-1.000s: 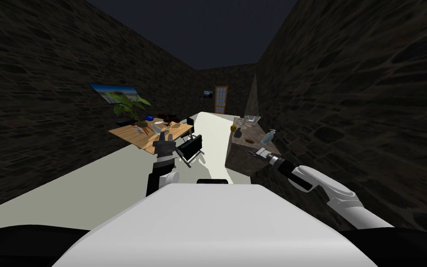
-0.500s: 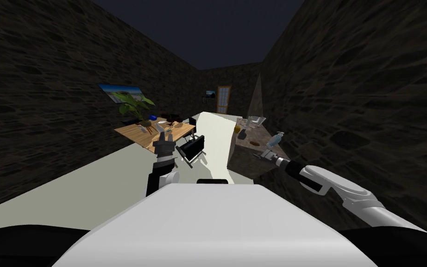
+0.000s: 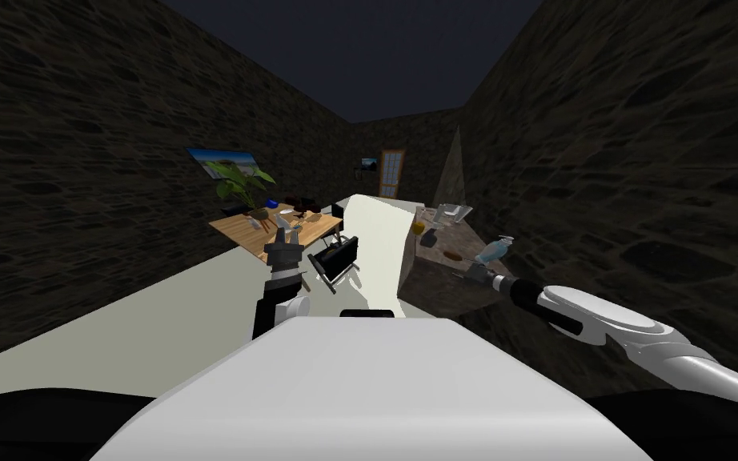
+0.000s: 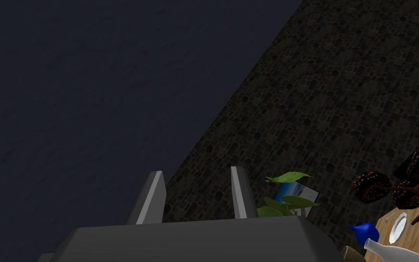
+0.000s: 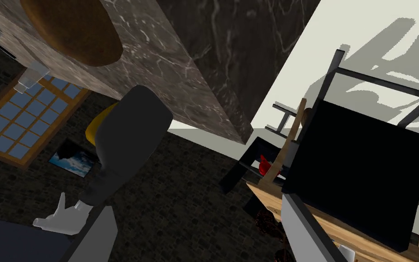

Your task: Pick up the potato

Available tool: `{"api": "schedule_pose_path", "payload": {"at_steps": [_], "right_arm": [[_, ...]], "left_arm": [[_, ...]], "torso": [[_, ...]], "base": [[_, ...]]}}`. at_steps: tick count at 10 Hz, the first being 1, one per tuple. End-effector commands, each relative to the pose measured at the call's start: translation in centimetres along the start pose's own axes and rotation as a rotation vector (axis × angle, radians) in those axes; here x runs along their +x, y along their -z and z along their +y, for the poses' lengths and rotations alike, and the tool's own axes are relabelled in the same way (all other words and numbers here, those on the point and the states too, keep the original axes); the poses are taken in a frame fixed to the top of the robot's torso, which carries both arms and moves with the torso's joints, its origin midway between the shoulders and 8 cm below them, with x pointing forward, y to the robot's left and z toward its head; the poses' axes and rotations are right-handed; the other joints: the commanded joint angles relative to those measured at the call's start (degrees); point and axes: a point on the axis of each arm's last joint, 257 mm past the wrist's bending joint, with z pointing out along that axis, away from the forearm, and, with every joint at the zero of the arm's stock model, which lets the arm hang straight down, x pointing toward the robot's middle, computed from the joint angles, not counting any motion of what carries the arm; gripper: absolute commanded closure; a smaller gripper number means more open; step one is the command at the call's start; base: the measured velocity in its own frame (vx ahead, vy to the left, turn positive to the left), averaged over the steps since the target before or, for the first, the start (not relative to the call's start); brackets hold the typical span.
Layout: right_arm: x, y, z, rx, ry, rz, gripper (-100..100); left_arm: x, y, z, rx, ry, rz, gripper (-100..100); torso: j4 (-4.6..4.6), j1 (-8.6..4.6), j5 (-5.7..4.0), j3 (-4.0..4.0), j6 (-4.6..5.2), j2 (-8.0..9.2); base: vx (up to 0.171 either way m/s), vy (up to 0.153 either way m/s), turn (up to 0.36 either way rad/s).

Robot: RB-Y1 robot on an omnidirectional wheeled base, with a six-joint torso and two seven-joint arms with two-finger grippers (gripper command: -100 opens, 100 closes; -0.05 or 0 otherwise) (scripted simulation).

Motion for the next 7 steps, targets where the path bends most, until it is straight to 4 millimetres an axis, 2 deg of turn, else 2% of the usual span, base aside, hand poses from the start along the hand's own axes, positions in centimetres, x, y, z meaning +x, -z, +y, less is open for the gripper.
{"api": "schedule_pose_path", "payload": {"at_steps": [1, 3, 5, 7], "right_arm": [[1.6, 0.3, -0.8, 0.003, 0.031, 0.042, -100], [5.6, 2.0, -2.2, -0.004, 0.107, 0.149, -100], [8.9, 3.7, -3.0, -0.022, 0.172, 0.239, -100], [9.2, 3.8, -3.2, -0.018, 0.170, 0.246, -100]], "left_arm": [[0.0, 0.0, 0.0, 0.000, 0.000, 0.000, 0], [0.0, 0.0, 0.0, 0.000, 0.000, 0.000, 0], [0.0, 0.0, 0.0, 0.000, 0.000, 0.000, 0], [0.0, 0.0, 0.0, 0.000, 0.000, 0.000, 0]], "torso": [[0.00, 0.00, 0.00, 0.00, 0.00, 0.00], [0.03, -0.03, -0.01, 0.08, 0.02, 0.14], [-0.04, -0.04, 0.00, -0.10, -0.01, -0.17], [-0.01, -0.17, -0.05, -0.02, 0.02, -0.01]], "base": [[0.099, 0.050, 0.024], [0.122, 0.052, 0.056], [0.190, 0.033, 0.077], [0.078, 0.010, 0.003]]}}
